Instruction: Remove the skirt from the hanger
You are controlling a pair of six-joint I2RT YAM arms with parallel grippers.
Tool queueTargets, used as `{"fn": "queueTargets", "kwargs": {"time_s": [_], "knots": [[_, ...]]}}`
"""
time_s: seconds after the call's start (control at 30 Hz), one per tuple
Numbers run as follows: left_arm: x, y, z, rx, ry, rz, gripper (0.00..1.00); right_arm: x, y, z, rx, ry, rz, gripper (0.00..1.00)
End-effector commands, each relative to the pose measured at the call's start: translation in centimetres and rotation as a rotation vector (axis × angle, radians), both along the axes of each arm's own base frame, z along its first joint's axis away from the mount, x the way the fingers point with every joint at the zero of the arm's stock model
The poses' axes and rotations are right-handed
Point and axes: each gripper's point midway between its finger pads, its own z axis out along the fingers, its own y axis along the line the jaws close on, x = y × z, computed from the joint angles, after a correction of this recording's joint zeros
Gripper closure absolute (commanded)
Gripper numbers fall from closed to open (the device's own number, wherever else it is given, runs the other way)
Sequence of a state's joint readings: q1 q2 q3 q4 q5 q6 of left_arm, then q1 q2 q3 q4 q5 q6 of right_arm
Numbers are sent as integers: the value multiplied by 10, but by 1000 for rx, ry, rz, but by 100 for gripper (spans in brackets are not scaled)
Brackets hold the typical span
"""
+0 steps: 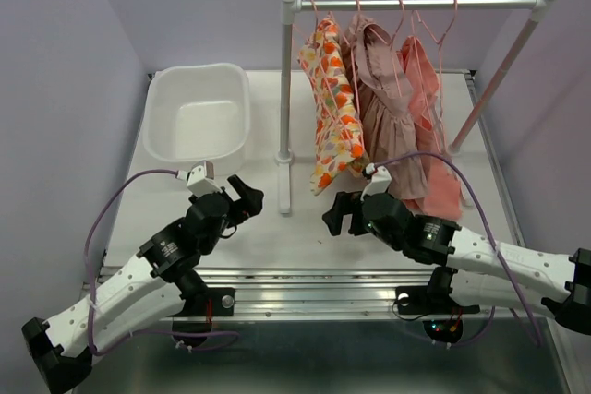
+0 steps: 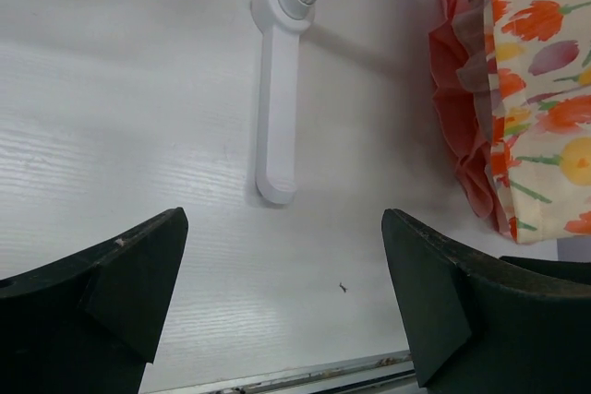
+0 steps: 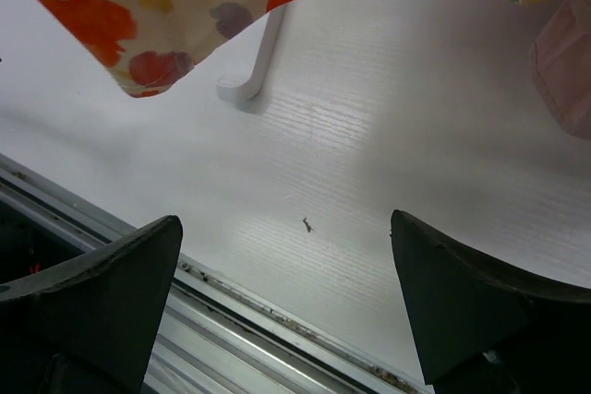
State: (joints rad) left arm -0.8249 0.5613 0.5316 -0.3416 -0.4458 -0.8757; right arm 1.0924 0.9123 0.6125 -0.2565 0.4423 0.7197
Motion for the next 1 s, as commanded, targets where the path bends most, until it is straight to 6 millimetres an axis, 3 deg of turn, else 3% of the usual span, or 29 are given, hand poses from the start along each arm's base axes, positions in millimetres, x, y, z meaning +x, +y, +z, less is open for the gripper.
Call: {"fn": "queueTargets", "kwargs": {"time_s": [0.0, 0.17, 0.27, 0.3, 0.4, 0.7, 0.77, 0.87, 0.97], "knots": [[5, 6, 8, 22, -14, 43, 1, 3, 11, 37, -15, -51, 63, 0], [6, 8, 13, 15, -30, 53, 1, -6, 35, 67, 20, -59, 193, 0], [7, 8, 17, 11, -35, 55, 1, -6, 37, 83, 32, -58, 195, 0], [6, 9, 16, 15, -34, 56, 1, -8, 40, 97, 58, -72, 213, 0], [6, 9, 16, 19, -33, 54, 1, -13, 37, 109, 48, -87, 249, 0], [6, 6, 20, 8, -50, 40, 1, -50, 46, 201, 226, -206, 481, 0], [7, 5, 21, 8, -55, 31, 1, -45, 41, 219, 233, -243, 450, 0], [7, 4, 22, 9, -60, 27, 1, -32, 40, 230, 208, -273, 397, 0], [7, 2, 23, 11, -60, 18, 1, 14, 20, 249, 113, -357, 144, 0]]}}
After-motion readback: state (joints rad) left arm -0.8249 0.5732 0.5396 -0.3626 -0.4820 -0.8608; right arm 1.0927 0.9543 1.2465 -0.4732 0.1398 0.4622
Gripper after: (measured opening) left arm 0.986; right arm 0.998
